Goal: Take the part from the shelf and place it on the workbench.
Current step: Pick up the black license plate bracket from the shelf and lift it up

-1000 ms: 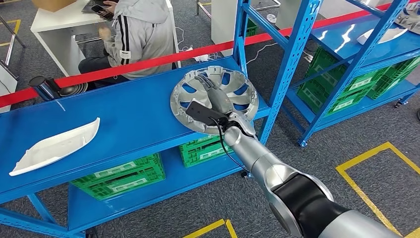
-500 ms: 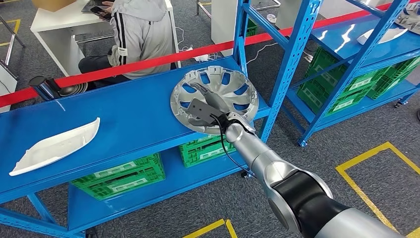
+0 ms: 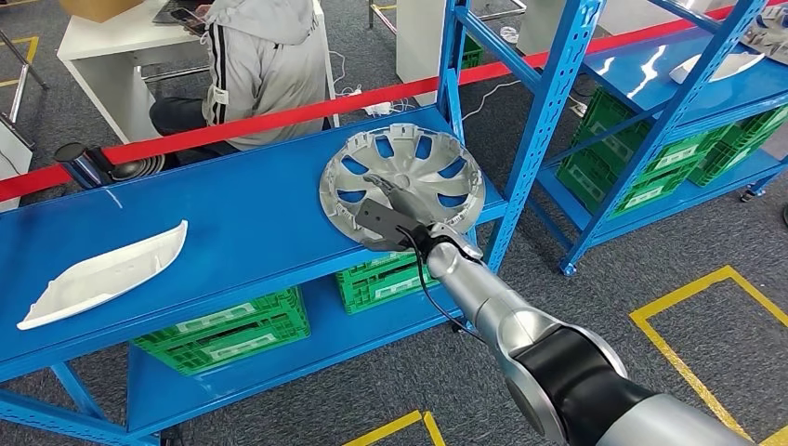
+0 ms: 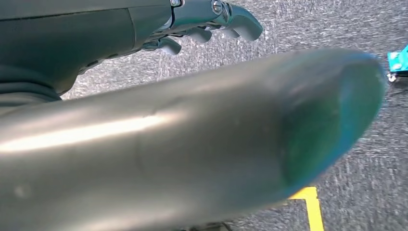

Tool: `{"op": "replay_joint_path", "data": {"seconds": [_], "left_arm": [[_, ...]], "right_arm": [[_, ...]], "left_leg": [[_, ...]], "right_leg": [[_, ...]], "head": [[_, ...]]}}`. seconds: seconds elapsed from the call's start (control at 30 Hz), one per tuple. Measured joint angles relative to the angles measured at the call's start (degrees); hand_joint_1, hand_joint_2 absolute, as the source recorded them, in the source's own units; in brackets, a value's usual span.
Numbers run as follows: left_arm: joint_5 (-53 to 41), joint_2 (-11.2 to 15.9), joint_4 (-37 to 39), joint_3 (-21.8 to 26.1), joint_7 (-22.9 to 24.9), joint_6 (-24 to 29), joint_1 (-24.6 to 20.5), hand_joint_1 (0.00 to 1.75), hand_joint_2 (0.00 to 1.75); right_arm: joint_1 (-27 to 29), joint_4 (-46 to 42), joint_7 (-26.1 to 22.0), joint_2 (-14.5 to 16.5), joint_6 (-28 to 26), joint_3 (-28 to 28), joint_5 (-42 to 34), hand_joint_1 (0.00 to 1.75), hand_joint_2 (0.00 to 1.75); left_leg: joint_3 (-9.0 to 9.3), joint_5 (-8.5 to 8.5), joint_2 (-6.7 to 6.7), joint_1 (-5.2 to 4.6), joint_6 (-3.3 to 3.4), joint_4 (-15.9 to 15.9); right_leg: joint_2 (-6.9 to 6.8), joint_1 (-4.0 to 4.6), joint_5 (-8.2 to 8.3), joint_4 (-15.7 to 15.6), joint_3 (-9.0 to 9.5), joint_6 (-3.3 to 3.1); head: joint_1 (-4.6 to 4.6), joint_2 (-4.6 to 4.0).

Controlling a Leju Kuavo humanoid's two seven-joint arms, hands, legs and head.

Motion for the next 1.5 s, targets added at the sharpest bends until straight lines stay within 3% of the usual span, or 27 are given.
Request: {"op": "replay_joint_path", "data": {"seconds": [0.9, 1.17, 1.43, 1.5], "left_arm": [[-0.46, -0.47, 0.16, -0.95, 0.75, 0.02, -0.04, 0.0, 0.0], [-0.27, -0.64, 0.25, -0.95, 0.26, 0.0, 0.0, 0.0, 0.0], [-0.32, -0.83, 0.31, -0.95, 0.03, -0.44, 0.0, 0.0, 0.0], [-0.37, -0.89, 0.31, -0.95, 0.02, -0.48, 0.0, 0.0, 0.0]], "right_arm": [[3.02, 0.27, 1.92, -2.47, -3.27, 0.41, 2.26, 0.0, 1.75], [3.92, -0.67, 5.19, -3.59, -11.97, 1.69, 7.23, 0.0, 1.75], [4.28, -2.11, 17.47, -3.67, -22.83, 6.59, 22.33, 0.0, 1.75], [4.26, -2.27, 19.4, -3.67, -23.35, 7.8, 24.58, 0.87, 1.75]], "left_leg": [[-0.01, -0.01, 0.0, 0.0, 0.01, 0.0], [-0.01, -0.04, 0.01, -0.01, 0.06, 0.0], [-0.01, -0.05, 0.01, 0.0, 0.06, 0.0], [-0.02, -0.04, 0.0, 0.0, 0.06, 0.0]], "right_leg": [[0.0, -0.01, 0.0, -0.01, 0.0, 0.0], [0.0, -0.02, 0.0, -0.01, 0.0, 0.0], [0.0, -0.01, 0.0, -0.01, 0.0, 0.01], [-0.01, -0.01, 0.0, -0.01, 0.0, 0.01]], "head": [[0.01, 0.0], [0.0, 0.01], [0.0, 0.01], [0.0, 0.0]]}}
